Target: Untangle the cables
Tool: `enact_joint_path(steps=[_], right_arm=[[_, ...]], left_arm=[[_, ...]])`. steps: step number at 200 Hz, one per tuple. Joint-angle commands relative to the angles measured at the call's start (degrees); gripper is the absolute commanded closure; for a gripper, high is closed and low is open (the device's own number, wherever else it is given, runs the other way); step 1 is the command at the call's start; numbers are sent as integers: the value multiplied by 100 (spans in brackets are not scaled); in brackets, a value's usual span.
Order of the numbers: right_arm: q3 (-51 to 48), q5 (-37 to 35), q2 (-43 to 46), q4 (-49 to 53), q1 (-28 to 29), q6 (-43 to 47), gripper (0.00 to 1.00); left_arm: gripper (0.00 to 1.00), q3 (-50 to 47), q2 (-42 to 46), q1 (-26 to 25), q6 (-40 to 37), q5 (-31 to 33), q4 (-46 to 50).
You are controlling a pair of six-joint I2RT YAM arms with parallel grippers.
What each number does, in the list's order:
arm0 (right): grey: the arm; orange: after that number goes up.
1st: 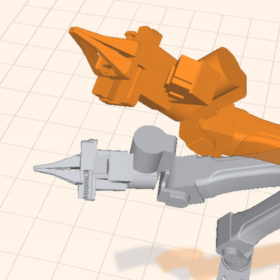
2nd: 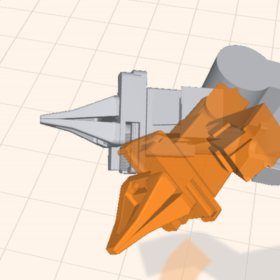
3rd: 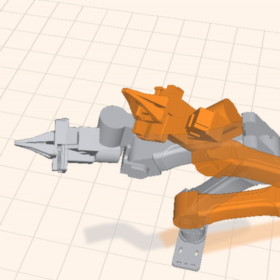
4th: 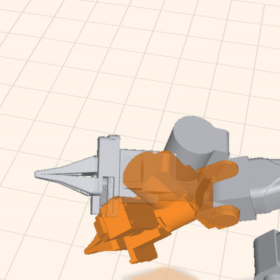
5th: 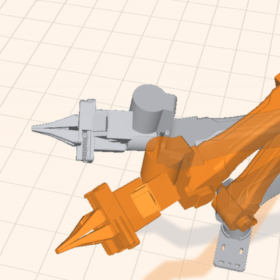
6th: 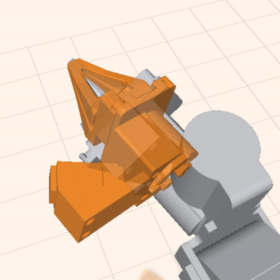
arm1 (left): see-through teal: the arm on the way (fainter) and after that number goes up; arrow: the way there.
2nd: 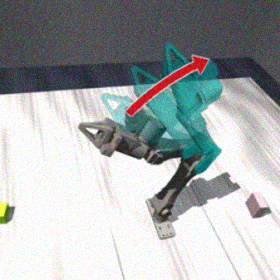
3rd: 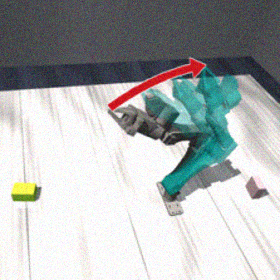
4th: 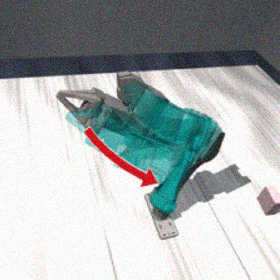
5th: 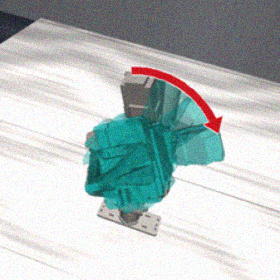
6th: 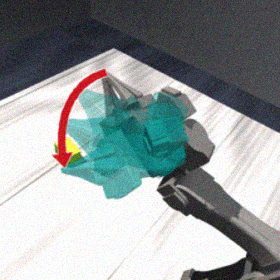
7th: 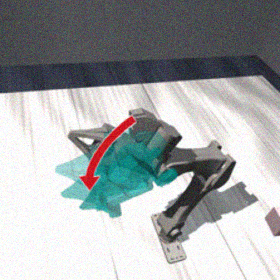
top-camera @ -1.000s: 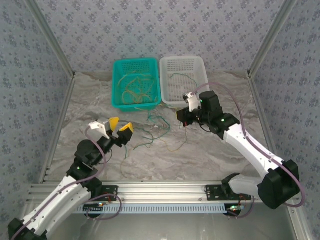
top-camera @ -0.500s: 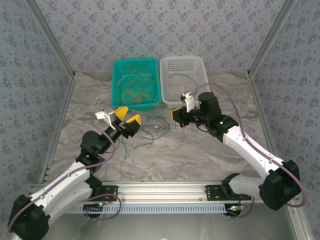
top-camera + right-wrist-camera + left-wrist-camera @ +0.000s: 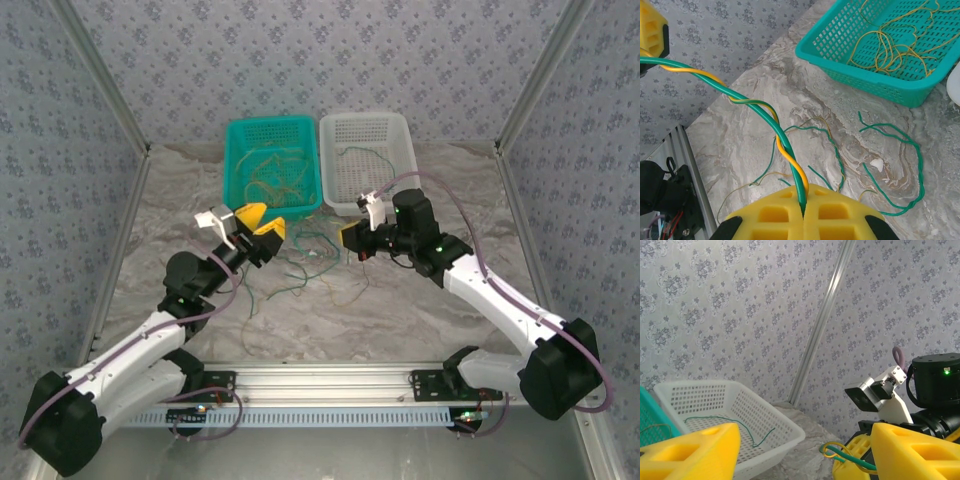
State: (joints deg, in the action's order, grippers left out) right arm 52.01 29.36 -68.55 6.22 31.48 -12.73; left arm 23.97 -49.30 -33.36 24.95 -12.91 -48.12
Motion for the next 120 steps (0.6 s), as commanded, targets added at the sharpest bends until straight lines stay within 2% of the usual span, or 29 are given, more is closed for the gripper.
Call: enact_joint_path(steps=[1, 16, 34, 57, 70, 85, 99, 120], right_arm=[[25, 74, 29, -155, 0, -161, 100], [89, 131, -21, -156, 14, -215, 100], [142, 22, -90, -130, -16, -348, 100], [202, 6, -198, -131, -33, -471, 100], [276, -7, -299, -65, -45, -559, 100], [354, 29, -399, -2, -46, -560, 100], [303, 110, -420, -128, -29, -587, 100], [302, 74, -439, -130, -33, -590, 100]], left_arm=[[31, 224, -24, 20, -83, -300, -312], [29, 332, -73, -2, -109, -396, -165], [20, 335, -98, -44, -151, -616, -266], [21, 321, -89, -134, -273, -617, -141], [29, 313, -90, -197, -260, -812, -321], [32, 446, -45, -339, -461, -760, 39], [44, 421, -10, -383, -559, -771, -1], [45, 427, 47, -387, -623, -665, 156]])
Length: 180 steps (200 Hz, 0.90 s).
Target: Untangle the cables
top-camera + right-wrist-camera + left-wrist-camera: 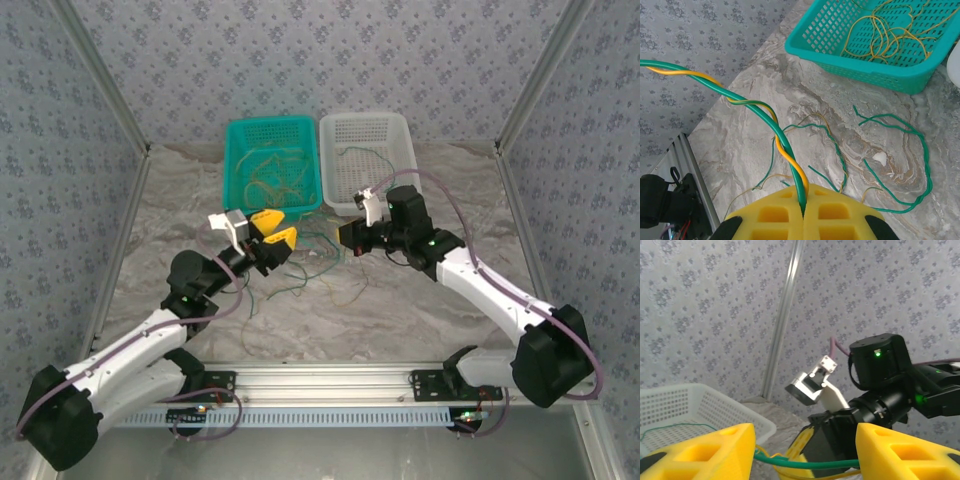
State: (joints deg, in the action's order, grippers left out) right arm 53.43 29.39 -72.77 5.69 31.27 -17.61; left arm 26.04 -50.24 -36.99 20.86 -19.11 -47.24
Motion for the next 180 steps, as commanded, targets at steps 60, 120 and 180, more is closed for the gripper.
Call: enact_joint_path(steps=[60, 120, 180], right_arm=[[117, 244, -13, -132, -217, -294, 100], [67, 383, -9, -229, -209, -252, 100], [176, 385, -79, -187, -131, -244, 100]], left_arm=[[31, -3, 646, 12, -424, 363, 288], [29, -262, 1805, 502, -572, 685, 1185], [12, -40, 974, 479, -646, 154, 845]])
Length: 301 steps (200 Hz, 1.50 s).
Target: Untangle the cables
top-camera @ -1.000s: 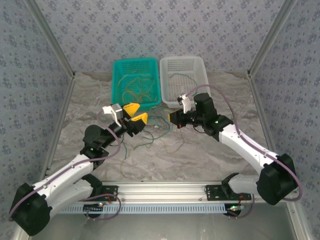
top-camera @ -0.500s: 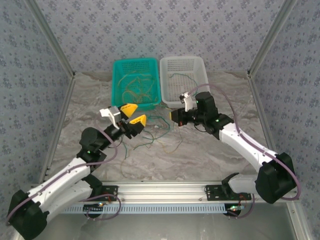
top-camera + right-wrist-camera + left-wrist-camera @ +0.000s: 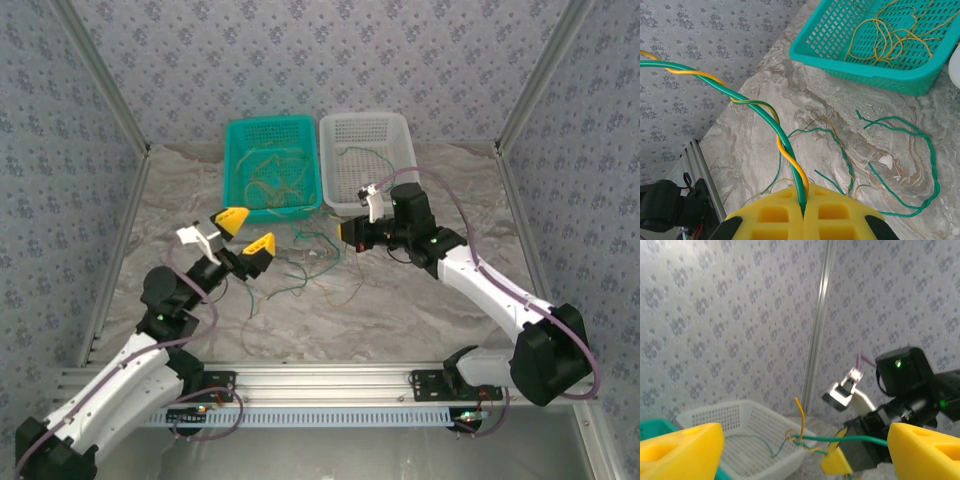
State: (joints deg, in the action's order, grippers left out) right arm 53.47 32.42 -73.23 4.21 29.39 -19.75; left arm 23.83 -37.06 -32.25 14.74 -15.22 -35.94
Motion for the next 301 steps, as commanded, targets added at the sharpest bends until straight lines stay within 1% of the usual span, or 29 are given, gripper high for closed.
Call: enact_joint_path(steps=[1, 32, 48, 67, 83, 91, 127, 153, 166, 177, 203, 207, 214, 232, 251, 255, 266, 289, 298, 301], right_arm=[[181, 80, -33, -36, 53, -30, 100], [173, 79, -33, 20, 100, 30, 100], [140, 128, -24, -23, 130, 59, 100], [98, 95, -24, -31, 163, 113, 100], [65, 76, -16, -45, 159, 118, 100], [56, 55, -16, -35, 157, 135, 100], [7, 38, 17, -60, 111, 113, 100], [21, 140, 19, -98, 122, 153, 100], [23, 150, -2, -74, 166, 220, 100], [23, 207, -28, -73, 180, 254, 100], [23, 343, -17, -78, 214, 293, 100], [23, 339, -8, -89, 209, 284, 100], [23, 320, 9, -93, 210, 274, 100], [32, 265, 59, -118, 187, 188, 100], [65, 300, 47, -166, 190, 132, 100], [87, 319, 38, -158, 196, 131, 100], [127, 342, 15, -127, 199, 127, 100], [196, 356, 2, -45, 203, 201, 100], [228, 306, 11, 50, 205, 243, 100], [233, 277, 18, 68, 213, 255, 99]], left_arm=[[12, 186, -358, 2, -29, -239, -301], [11, 370, -944, -21, -6, -311, -757], [11, 405, -1159, -20, -15, -139, -940], [15, 432, -1285, -21, -15, -73, -1209], [26, 522, -1307, -21, -41, -118, -1191], [29, 534, -1298, -19, -42, -130, -1195], [30, 463, -1151, -24, -44, -96, -1060], [31, 398, -1037, -20, -106, 78, -945], [27, 475, -1076, -18, -153, 91, -856], [26, 546, -1137, -25, -178, 73, -867], [31, 713, -1351, -22, -256, 13, -907], [34, 734, -1383, -12, -261, 6, -906], [44, 750, -1433, -19, -261, -34, -918], [64, 721, -1515, -18, -185, -110, -1036], [77, 756, -1583, -19, -107, -184, -1049], [81, 775, -1594, -23, -81, -191, -1034], [100, 841, -1615, -23, 7, -183, -988], [100, 1106, -1638, -91, 130, -184, -664], [100, 1251, -1629, -189, 135, -45, -421], [100, 1306, -1625, -240, 128, 11, -326]])
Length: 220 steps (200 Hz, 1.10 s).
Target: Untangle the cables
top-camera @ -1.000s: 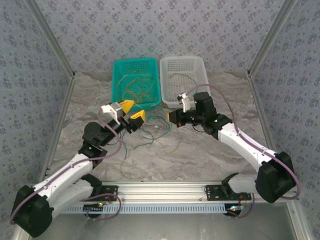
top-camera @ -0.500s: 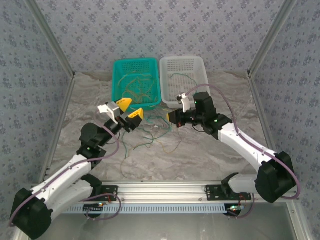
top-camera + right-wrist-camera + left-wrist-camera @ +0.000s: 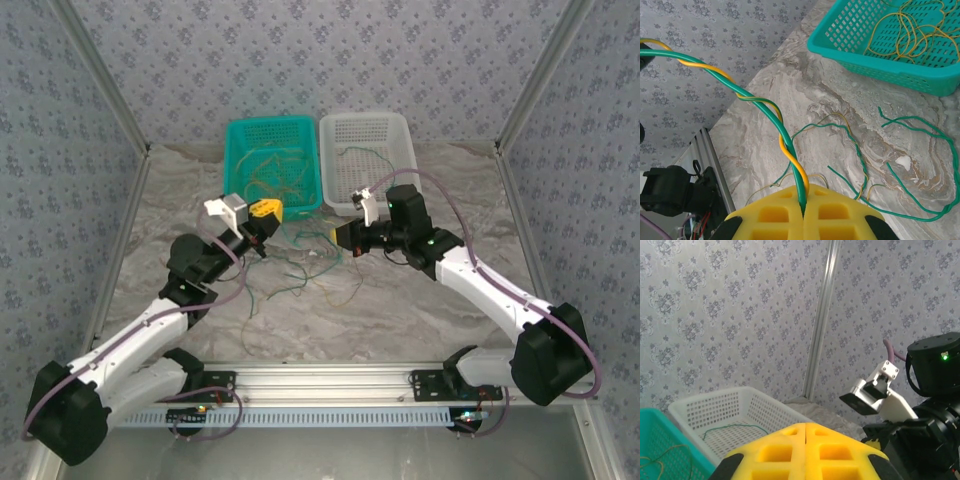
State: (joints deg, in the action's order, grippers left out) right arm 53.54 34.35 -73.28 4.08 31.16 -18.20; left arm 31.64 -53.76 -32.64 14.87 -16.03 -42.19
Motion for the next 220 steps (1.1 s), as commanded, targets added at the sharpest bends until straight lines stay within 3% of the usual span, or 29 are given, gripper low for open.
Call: enact_joint_path(steps=[1, 11, 27, 48, 89, 127, 154, 220], right_arm=[[227, 74, 23, 91, 38, 103, 98], [256, -51, 69, 202, 55, 161, 85], [298, -628, 245, 484, 203, 396, 51], [233, -1325, 667, 617, 479, 782, 32], [-572, -2877, 2088, -32, 1419, 1981, 18], [-1525, -3847, 3167, -1334, 2429, 2990, 16], [-1730, -4181, 3226, -1694, 2893, 3571, 19], [-1722, -5047, 2454, -3121, 3294, 4623, 18]], left_arm=[[100, 540, 47, -217, 113, 109, 330], [100, 680, 38, -374, 95, 287, 549], [100, 904, -22, -609, 187, 466, 805], [100, 1203, -221, -863, 370, 573, 1010], [100, 1766, -615, -1368, 356, 686, 1340], [100, 1863, -774, -1433, 367, 775, 1456], [100, 1890, -897, -1440, 463, 739, 1336], [100, 1925, -1058, -1479, 498, 659, 1258]])
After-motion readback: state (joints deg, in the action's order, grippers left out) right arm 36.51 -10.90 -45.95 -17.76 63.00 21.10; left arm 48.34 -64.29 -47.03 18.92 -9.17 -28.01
